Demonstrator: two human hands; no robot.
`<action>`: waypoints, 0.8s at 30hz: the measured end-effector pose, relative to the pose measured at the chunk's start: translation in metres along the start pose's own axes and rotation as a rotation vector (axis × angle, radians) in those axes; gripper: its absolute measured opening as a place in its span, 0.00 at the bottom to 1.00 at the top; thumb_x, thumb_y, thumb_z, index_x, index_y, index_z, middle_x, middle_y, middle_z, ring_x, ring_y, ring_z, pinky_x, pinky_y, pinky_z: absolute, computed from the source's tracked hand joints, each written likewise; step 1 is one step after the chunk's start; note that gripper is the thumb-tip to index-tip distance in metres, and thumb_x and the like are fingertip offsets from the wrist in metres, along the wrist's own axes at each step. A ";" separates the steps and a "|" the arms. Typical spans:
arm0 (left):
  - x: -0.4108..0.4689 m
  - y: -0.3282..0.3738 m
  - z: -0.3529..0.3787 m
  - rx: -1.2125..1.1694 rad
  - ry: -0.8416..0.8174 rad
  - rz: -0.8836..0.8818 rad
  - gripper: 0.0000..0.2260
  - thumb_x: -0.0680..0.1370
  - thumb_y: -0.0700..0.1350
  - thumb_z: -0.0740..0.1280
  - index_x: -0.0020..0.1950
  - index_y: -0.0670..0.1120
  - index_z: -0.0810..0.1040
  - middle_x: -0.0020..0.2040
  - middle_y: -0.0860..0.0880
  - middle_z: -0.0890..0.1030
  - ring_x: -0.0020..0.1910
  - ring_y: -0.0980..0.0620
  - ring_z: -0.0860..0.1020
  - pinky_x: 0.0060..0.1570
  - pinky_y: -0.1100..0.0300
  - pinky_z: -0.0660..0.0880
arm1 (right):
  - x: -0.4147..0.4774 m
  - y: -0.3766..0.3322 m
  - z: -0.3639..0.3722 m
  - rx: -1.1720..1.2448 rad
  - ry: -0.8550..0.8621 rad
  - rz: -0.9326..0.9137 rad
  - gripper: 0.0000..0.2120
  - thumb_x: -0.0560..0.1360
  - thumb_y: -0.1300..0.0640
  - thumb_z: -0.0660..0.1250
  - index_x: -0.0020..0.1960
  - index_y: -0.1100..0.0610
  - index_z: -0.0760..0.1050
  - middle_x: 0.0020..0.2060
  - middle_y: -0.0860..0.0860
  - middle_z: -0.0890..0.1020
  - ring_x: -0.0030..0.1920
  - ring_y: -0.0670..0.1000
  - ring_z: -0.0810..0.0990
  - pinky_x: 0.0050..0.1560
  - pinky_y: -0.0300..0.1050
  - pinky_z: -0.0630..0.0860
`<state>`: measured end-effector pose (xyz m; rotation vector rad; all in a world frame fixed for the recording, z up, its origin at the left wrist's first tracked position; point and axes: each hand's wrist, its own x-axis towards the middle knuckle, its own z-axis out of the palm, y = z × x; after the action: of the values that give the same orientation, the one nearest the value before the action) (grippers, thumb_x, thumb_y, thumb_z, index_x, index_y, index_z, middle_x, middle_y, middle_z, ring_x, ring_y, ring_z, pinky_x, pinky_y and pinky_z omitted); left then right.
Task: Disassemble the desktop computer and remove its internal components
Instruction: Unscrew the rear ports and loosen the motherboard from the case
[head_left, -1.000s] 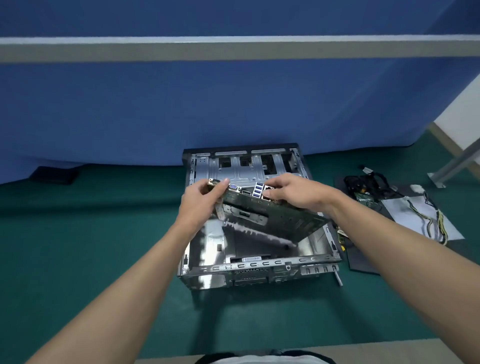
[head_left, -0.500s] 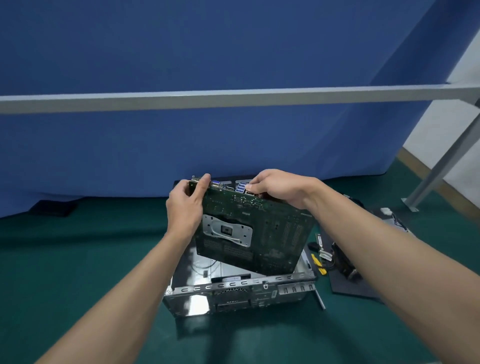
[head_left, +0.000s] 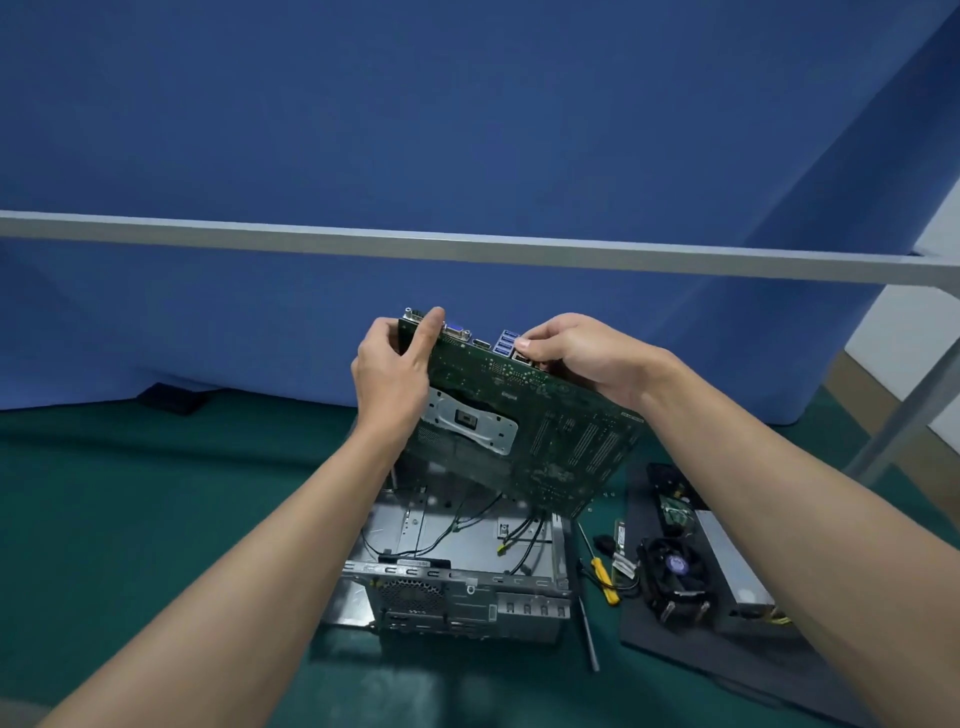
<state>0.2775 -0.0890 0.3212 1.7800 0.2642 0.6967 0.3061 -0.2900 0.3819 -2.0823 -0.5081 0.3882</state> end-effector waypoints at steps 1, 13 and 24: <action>-0.002 0.005 0.001 -0.010 0.012 0.017 0.21 0.74 0.66 0.66 0.42 0.47 0.74 0.34 0.55 0.75 0.30 0.63 0.72 0.31 0.71 0.68 | -0.003 -0.002 -0.004 0.000 -0.015 -0.024 0.16 0.79 0.50 0.64 0.40 0.61 0.79 0.35 0.49 0.77 0.40 0.51 0.72 0.49 0.46 0.66; -0.021 0.016 0.032 -0.029 -0.095 -0.002 0.24 0.80 0.62 0.58 0.69 0.48 0.68 0.64 0.54 0.71 0.53 0.65 0.71 0.57 0.61 0.65 | -0.041 0.011 -0.010 0.070 0.240 -0.121 0.12 0.78 0.52 0.67 0.37 0.54 0.76 0.32 0.47 0.70 0.33 0.44 0.66 0.40 0.41 0.63; -0.125 -0.097 0.095 0.570 -0.948 -0.086 0.25 0.82 0.49 0.61 0.75 0.40 0.61 0.75 0.42 0.64 0.72 0.44 0.64 0.71 0.50 0.63 | -0.089 0.091 0.011 -0.097 0.694 0.010 0.12 0.76 0.53 0.68 0.57 0.56 0.77 0.45 0.46 0.79 0.44 0.45 0.77 0.47 0.40 0.69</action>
<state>0.2493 -0.1968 0.1738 2.4126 -0.1281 -0.3707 0.2424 -0.3704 0.3055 -2.1429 -0.0976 -0.3617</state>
